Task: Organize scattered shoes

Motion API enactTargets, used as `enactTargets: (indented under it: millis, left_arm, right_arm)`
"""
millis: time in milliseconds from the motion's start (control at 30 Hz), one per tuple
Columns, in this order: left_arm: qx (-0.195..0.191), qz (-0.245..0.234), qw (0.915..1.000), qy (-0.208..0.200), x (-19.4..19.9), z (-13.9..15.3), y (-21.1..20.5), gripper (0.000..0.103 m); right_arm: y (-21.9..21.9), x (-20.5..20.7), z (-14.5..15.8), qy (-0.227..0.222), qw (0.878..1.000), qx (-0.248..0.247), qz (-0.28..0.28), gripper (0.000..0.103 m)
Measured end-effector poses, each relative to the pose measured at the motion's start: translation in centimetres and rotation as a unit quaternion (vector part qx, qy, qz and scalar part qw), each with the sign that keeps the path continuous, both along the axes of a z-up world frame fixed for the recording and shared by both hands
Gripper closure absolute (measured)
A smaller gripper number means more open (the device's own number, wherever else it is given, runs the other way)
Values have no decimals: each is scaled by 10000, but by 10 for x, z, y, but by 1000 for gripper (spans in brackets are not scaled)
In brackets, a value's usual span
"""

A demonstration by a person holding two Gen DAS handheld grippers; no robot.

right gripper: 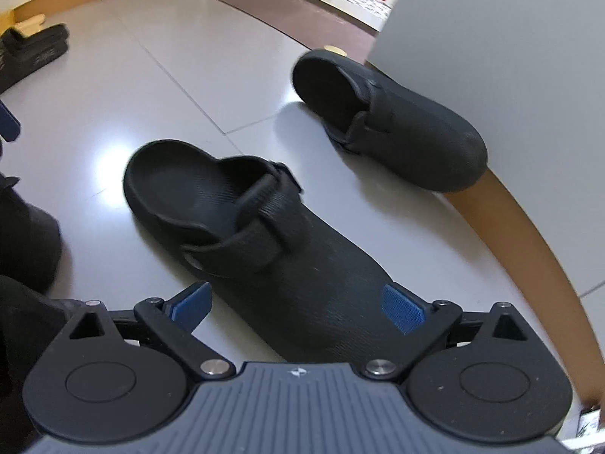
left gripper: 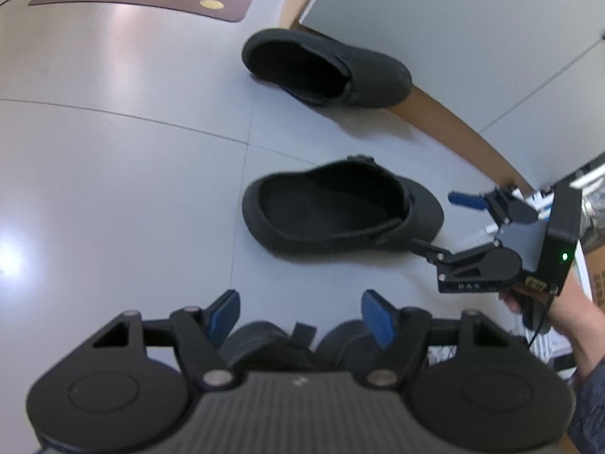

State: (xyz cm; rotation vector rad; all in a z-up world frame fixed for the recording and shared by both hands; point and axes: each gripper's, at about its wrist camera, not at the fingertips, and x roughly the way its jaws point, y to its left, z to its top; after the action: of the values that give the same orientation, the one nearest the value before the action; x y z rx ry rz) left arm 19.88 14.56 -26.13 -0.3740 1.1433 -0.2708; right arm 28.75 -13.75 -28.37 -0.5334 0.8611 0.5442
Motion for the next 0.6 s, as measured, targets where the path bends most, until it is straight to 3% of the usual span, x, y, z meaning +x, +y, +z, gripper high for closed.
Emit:
enactTargets:
  millis: [167, 433, 600]
  left_arm:
    - [-32, 2, 10000, 27, 2, -1, 1, 30]
    - [-26, 51, 10000, 80, 0, -3, 7, 30]
    - [-35, 61, 9999, 88, 0, -3, 6, 30]
  right_arm:
    - [-3, 9, -4, 140, 9997, 194, -110, 4]
    - [27, 19, -14, 293, 9984, -180, 454, 3]
    - [17, 30, -18, 789, 9960, 385, -185, 6]
